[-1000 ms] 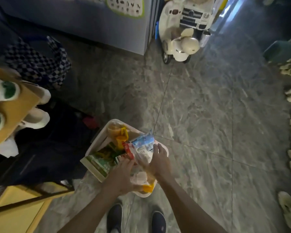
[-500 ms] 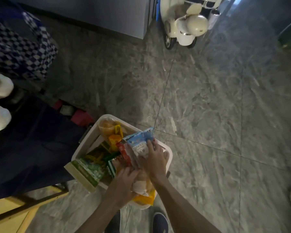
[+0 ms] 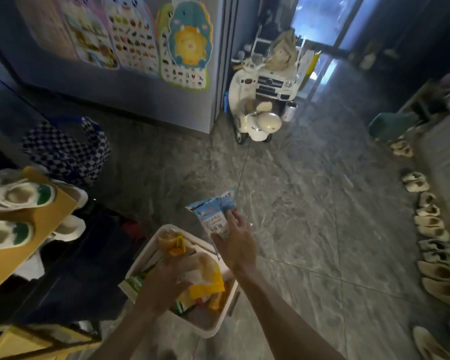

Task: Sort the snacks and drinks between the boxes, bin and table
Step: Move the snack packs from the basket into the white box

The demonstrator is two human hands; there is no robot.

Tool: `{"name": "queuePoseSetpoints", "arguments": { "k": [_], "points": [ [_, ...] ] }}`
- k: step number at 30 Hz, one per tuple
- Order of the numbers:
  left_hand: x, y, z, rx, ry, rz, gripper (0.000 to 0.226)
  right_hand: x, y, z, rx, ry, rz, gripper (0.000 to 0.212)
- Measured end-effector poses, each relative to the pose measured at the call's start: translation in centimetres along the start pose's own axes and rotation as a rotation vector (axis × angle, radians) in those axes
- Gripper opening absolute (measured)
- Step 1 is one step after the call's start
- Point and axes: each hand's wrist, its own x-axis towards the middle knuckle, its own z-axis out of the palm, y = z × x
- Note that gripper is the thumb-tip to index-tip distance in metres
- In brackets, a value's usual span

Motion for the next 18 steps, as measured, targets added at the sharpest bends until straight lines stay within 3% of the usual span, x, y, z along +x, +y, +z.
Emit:
{"name": "queuePoseSetpoints", "arguments": {
  "k": [5,10,18],
  "points": [
    [-2.1,5.4,-9.7,-0.010,0.173,-0.124,0.090,-1.0,-4.9,-7.2,-0.015,0.052,-0.163,0.080],
    [-7.7,9.4,-18.9,-0.076,0.344,-0.209,0.069,-2.4,-11.7,-11.7,0.020,0.026,-0.354,0.079],
    [-22.9,8.4,-30.7,-0.027,0.663,-0.560,0.077,-8.9,-26.3,-11.4,0.115,-0.124,-0.641,0.081]
  ]
}}
